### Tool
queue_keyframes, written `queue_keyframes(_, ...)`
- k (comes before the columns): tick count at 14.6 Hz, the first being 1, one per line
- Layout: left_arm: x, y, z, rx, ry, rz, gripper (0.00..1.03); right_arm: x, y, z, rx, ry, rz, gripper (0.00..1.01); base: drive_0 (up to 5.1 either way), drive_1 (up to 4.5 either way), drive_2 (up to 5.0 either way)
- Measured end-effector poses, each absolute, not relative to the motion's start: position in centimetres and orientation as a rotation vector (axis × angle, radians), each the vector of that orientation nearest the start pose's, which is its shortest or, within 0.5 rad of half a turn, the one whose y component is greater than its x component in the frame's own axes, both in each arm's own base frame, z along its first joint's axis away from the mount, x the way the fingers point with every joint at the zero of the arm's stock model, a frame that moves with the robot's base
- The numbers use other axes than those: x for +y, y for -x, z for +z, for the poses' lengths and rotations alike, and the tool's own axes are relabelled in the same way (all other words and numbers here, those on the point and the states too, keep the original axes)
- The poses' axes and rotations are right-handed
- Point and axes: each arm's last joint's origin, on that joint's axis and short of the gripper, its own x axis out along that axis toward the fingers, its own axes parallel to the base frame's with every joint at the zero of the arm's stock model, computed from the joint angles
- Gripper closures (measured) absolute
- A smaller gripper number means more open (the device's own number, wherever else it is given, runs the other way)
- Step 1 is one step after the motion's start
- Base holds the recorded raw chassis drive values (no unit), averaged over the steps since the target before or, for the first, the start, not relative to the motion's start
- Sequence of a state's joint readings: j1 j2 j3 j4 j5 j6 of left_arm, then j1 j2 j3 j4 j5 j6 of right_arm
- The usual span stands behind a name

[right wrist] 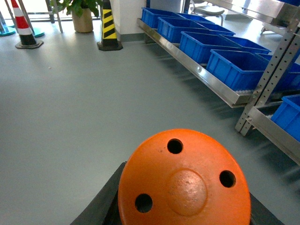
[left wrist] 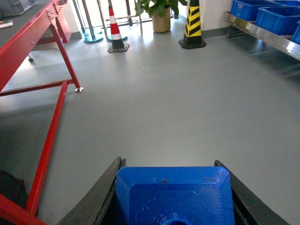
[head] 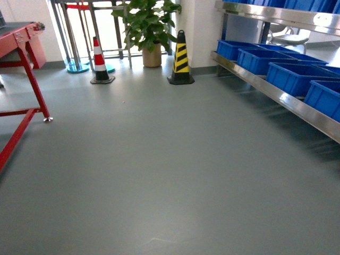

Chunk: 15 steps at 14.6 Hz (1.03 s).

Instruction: Sort blue parts and orange caps into right shelf containers

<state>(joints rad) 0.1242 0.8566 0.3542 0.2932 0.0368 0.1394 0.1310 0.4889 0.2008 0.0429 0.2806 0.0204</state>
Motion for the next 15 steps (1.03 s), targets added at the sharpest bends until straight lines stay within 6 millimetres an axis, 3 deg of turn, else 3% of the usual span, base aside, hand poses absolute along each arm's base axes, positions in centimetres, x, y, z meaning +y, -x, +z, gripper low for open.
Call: queue_keyframes(15, 2.18, -18.4, 21.75, 0.214, -0.122, 0.074, 0.58, 0.92, -13.15, 19.23, 0.237, 0.03, -0.151, 0.58, -1.6, -1.64, -1.6)
